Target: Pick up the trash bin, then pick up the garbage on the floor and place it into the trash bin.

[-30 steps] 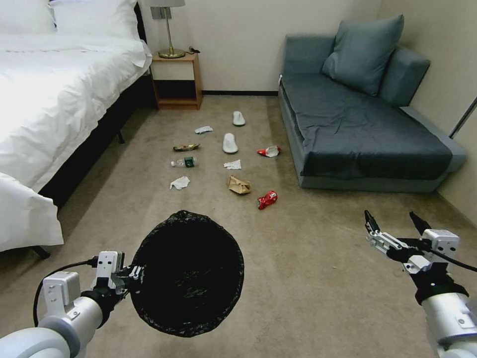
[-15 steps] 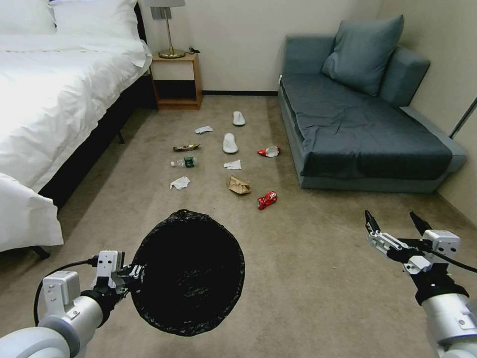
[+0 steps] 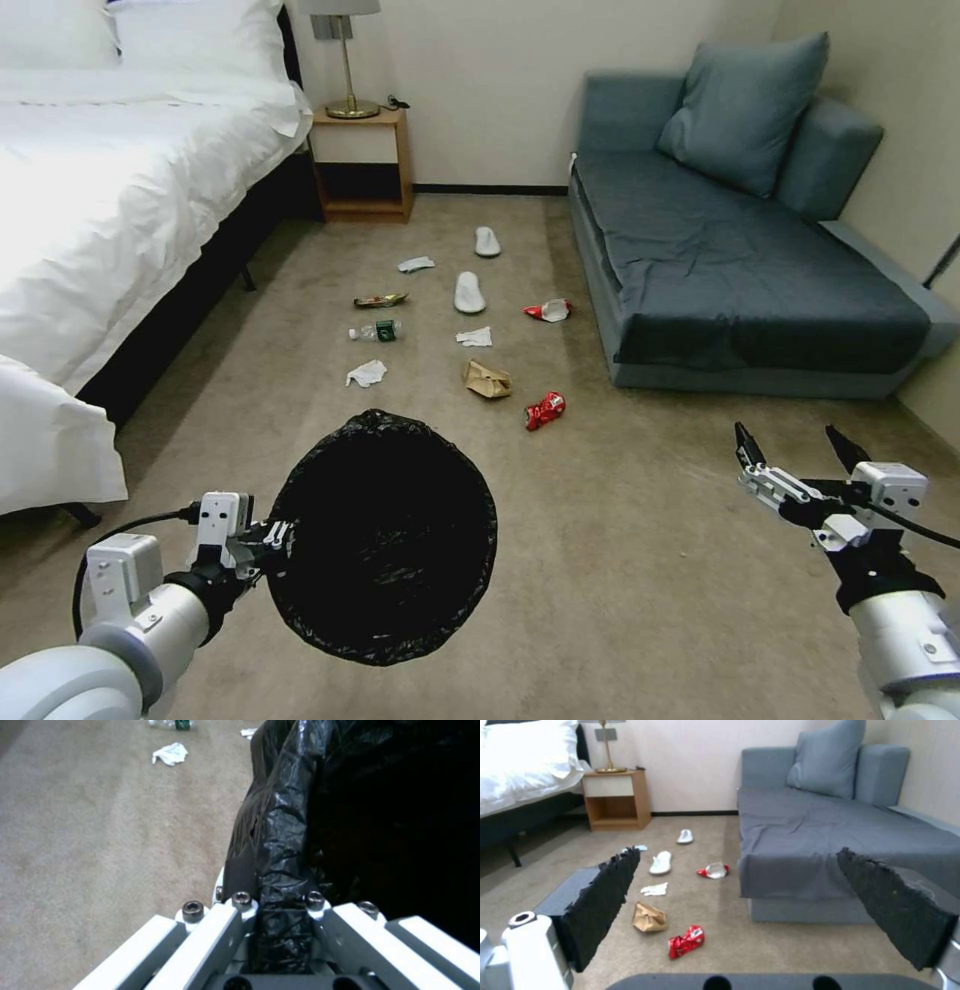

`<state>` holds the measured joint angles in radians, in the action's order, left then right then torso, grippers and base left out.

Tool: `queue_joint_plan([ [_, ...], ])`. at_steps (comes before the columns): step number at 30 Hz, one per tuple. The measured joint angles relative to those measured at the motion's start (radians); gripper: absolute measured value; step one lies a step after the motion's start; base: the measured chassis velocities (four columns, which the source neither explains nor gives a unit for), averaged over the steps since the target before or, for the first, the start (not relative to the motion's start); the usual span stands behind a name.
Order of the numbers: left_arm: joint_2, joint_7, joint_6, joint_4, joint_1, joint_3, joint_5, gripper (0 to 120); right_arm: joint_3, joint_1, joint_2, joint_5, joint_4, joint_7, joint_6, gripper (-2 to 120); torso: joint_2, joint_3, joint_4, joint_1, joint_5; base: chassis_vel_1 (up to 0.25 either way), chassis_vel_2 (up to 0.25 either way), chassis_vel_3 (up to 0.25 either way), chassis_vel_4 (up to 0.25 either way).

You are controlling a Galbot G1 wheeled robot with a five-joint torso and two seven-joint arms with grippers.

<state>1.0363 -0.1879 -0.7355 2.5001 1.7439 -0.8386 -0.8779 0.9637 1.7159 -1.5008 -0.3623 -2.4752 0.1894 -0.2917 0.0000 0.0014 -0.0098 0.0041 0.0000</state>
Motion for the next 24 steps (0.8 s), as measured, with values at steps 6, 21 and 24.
queue_joint_plan([
  [6, -0.003, 0.010, 0.000, 0.000, -0.007, 0.001, 0.002, 3, 0.002, 0.000, 0.004, 0.001, -0.006, 0.000, -0.004, 100, 0.000, 0.000, -0.0002, 0.000, 0.0000, -0.027, 0.067, 0.063, -0.019],
  [21, -0.012, 0.043, 0.000, 0.000, -0.013, -0.004, 0.027, 3, -0.003, 0.001, 0.000, 0.019, -0.013, 0.004, -0.011, 100, 0.000, 0.000, 0.0003, 0.000, 0.0000, -0.013, 0.091, 0.097, -0.001],
  [24, -0.013, 0.058, 0.000, 0.000, -0.021, -0.003, 0.043, 3, -0.003, 0.003, 0.000, 0.019, -0.015, 0.005, -0.013, 100, 0.000, 0.000, 0.0000, 0.000, -0.0001, -0.046, 0.067, 0.053, -0.055],
])
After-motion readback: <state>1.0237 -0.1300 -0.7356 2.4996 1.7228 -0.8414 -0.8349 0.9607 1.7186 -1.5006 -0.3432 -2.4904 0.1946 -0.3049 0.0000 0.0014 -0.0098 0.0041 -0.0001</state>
